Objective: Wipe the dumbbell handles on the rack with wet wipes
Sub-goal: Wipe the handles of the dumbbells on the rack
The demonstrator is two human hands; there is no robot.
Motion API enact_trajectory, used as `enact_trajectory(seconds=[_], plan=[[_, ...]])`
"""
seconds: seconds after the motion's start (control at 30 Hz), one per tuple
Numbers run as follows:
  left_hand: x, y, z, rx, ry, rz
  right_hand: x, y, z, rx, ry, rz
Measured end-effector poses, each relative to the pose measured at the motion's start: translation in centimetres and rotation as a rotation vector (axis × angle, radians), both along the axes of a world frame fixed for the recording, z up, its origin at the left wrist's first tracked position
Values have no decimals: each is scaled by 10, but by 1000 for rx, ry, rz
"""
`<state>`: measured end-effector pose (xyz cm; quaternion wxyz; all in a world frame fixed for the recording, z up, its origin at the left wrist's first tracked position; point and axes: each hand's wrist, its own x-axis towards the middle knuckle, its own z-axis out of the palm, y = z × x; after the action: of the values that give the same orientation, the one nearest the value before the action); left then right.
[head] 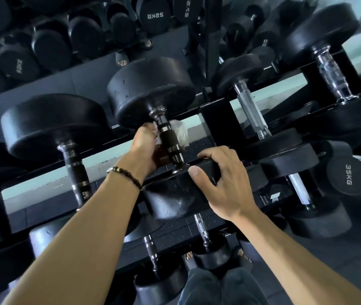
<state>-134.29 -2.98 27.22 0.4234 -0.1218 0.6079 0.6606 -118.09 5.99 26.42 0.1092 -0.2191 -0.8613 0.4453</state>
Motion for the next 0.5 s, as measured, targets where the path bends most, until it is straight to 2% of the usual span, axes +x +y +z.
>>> enact_trajectory(seconds=[0.07,0.17,0.23,0.33,0.37,0.43,0.5], plan=[[1,-6,-10,-134,-73,53,0,-1,0,3,12,-1],[7,-11,-13,-264,-78,-22,1,0,0,0,13,3],[4,-8,-7,-178,-146,16,0,0,1,-1,-4,7],[-12,-4,2,101,-275,243,1,-1,1,-15,-12,7],[-12,-2,5,153,-301,249,1,-1,1,-15,-14,7],[0,-6,8,53,-201,96,1,-1,1,-7,-15,12],[17,-12,15,-55,-87,-171,1,0,1,1,-12,14]])
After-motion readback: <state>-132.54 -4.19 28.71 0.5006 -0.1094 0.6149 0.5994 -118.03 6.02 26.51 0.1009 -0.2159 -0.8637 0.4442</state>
